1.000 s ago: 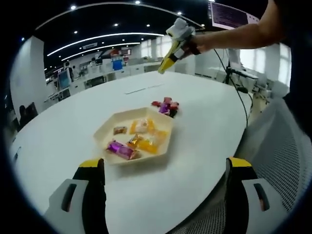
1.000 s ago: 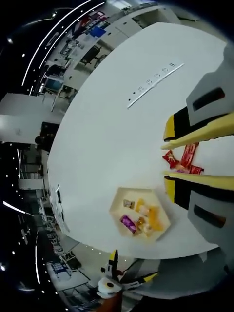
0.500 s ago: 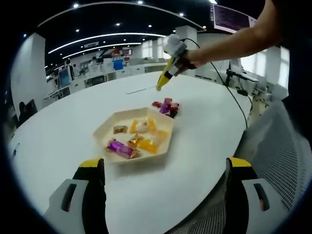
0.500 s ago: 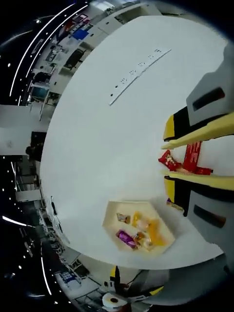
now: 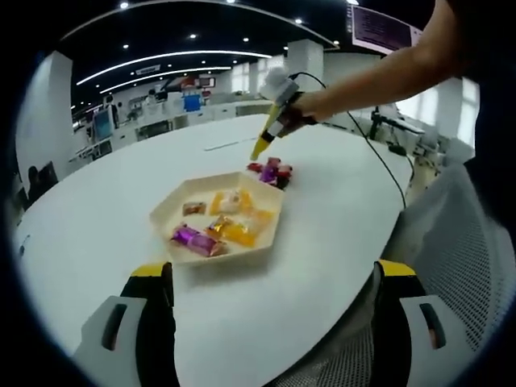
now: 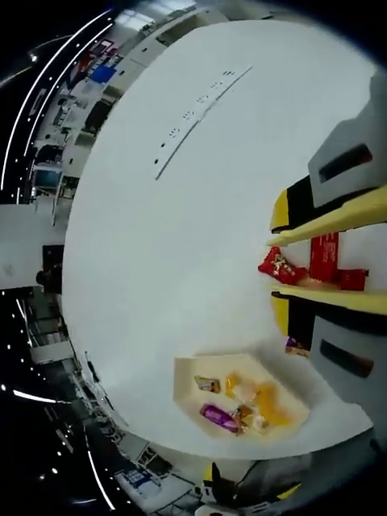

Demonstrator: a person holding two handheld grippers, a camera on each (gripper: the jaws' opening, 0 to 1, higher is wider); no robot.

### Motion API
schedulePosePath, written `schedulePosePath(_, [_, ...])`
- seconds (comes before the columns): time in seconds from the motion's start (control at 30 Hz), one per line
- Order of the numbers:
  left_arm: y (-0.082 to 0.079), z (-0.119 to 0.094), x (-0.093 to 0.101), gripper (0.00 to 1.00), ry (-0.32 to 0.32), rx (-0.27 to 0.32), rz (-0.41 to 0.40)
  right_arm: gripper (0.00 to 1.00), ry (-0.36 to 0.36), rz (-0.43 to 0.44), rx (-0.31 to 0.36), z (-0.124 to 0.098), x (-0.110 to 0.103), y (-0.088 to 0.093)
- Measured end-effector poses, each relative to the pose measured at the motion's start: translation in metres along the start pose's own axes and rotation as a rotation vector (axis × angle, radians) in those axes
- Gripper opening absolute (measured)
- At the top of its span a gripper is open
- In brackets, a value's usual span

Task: Place the target food into the container with the food tongs after gripping and lifting it, then release it inside without dropping or visibly crushing the food.

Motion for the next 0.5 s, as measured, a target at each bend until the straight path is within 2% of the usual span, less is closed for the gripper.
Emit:
schedulePosePath(0.27, [0.002, -0.001, -0.003, 0.98, -0.016, -0.014, -0.002, 0.27, 0.005, 0.031, -0.03, 0.007, -0.001, 0.013])
schedulePosePath(0.4, [0.003, -0.001, -0.003, 0.97, -0.013, -0.019, 0.0, 0.26, 0.001, 0.037, -0.028, 0.008, -0.002, 0.013])
schedulePosePath(0.5, [0.003, -0.001, -0.003, 0.97, -0.013, -0.022, 0.001, 0.25, 0.002, 0.009, -0.031, 0.011, -0.004, 0.012])
Point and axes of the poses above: the point that each gripper's makers call its tool centre point, and the gripper's own axes: z roughly forward along the fingers, x roughly to its right, y roughly out of its underside, the point moved 6 cm from there along -z, roughly backward along the fingers, and after that the axes turned 4 degrees about z, right-handed, at the moved point
